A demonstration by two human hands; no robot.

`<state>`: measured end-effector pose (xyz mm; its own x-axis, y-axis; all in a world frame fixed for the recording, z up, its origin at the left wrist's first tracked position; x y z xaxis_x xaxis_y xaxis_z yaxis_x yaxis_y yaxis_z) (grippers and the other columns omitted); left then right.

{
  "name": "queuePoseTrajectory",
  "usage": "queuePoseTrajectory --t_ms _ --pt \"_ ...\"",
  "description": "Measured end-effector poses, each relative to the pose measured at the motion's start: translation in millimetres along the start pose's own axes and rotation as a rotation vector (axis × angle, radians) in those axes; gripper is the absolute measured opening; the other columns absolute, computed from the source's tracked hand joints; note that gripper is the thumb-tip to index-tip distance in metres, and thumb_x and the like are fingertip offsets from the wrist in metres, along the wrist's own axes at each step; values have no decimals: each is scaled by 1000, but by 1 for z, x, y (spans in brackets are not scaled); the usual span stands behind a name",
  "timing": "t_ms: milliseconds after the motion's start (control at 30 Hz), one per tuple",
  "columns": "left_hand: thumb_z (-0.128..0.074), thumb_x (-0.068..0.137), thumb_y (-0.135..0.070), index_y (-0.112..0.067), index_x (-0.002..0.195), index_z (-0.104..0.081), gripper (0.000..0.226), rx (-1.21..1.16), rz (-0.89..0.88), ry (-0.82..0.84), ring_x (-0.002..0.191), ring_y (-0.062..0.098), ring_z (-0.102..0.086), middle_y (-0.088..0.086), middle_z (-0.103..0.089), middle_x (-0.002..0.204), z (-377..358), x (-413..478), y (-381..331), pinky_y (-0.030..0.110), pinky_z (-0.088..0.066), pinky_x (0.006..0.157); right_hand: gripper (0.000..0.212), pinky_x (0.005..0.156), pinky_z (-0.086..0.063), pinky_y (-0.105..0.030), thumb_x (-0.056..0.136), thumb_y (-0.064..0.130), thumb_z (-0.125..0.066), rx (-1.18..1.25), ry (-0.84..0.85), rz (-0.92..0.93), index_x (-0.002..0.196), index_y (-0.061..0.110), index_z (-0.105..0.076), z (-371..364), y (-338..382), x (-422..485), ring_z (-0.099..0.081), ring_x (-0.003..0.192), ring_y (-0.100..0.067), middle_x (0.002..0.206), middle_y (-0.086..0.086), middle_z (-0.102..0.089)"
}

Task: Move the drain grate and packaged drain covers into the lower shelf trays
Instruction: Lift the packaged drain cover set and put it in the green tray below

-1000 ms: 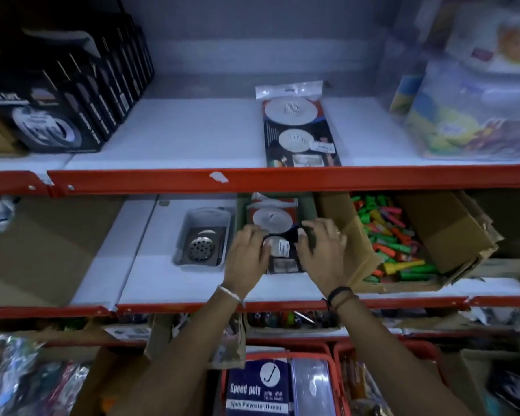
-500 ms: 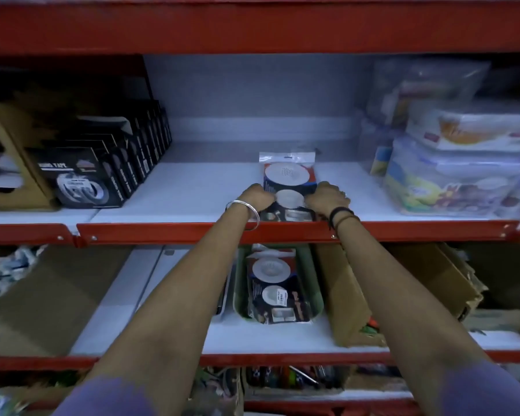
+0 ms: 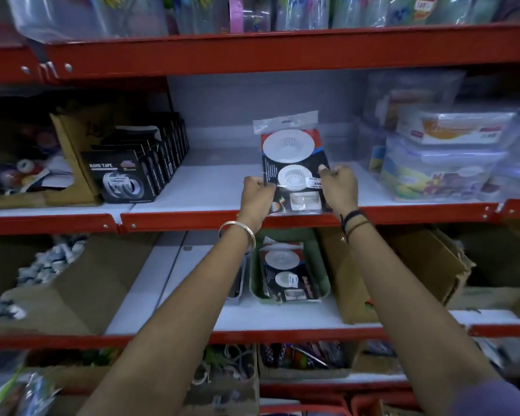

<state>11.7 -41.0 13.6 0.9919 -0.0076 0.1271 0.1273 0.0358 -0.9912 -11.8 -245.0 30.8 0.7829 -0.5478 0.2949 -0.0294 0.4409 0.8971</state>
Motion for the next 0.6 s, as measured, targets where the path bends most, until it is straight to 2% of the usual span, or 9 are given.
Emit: queuePoseTrajectory --t_ms 33,100,167,233,333,400,467,567,600 --pt "-49 90 -2 -3 93 -49 3 -23 -4 -4 58 17 -55 9 -59 77 4 -18 3 23 -43 42 30 64 -34 -30 93 31 -51 -8 -10 39 71 13 -43 3 1 -18 -47 73 -24 74 -8 -51" --pt "-50 91 -2 -12 109 -36 25 -24 -25 -2 55 11 -56 1 -58 84 14 -56 20 23 -43 41 24 60 -28 -31 96 29 -48 -45 -12 102 86 7 -46 6 -7 -59 -51 74 -29 78 -17 -57" --pt "-53 89 -5 -19 117 -31 39 27 -101 26 65 7 -66 -2 -61 97 25 -92 42 27 -56 54 28 58 -34 -36 96 31 -46 -96 11 158 93 3 -48 9 -23 -96 -58 74 -35 81 -23 -63" --pt "-59 84 -17 -30 125 -30 52 128 -150 69 86 20 -70 8 -65 107 35 -117 75 46 -59 75 29 55 -31 -34 98 32 -43 -142 61 193 94 4 -46 11 -39 -130 -54 65 -33 74 -16 -60" --pt "-62 81 -36 -36 122 -30 53 284 -120 150 92 31 -66 19 -65 106 45 -150 130 55 -54 81 20 50 -30 -35 99 29 -42 -218 147 237 89 12 -40 9 -69 -175 -46 50 -27 59 -7 -48" --pt "-63 82 -33 -42 116 -29 49 349 -87 175 95 27 -65 15 -64 108 46 -172 155 52 -54 84 18 46 -38 -41 98 33 -40 -236 214 227 90 16 -38 1 -96 -195 -52 49 -32 57 -12 -52" --pt "-63 85 -26 -41 114 -28 48 373 -67 193 94 21 -64 8 -65 106 44 -191 178 42 -56 84 17 44 -35 -35 98 32 -41 -252 276 179 92 16 -40 -7 -125 -206 -52 48 -26 58 -7 -54" --pt "-63 87 -20 -19 117 -38 39 419 -16 201 72 4 -54 -10 -54 81 40 -205 210 10 -44 65 25 53 -31 -30 98 32 -43 -268 331 121 98 7 -47 -15 -158 -214 -49 55 -23 66 -5 -53" --pt "-63 87 -19 -15 114 -41 35 438 -12 211 66 3 -48 -12 -48 74 37 -204 219 8 -39 59 28 54 -31 -30 98 32 -43 -281 350 115 99 5 -48 -18 -167 -214 -48 57 -24 65 -7 -52"
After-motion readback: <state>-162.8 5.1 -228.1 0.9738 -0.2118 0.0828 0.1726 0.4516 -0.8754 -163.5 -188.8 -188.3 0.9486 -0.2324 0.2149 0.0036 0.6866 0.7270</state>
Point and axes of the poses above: each hand's wrist, its own x-axis towards the middle knuckle, its own z-axis out of the back of the hand, y = z × x, the point moved 9 cm from there along x, towards the middle knuckle
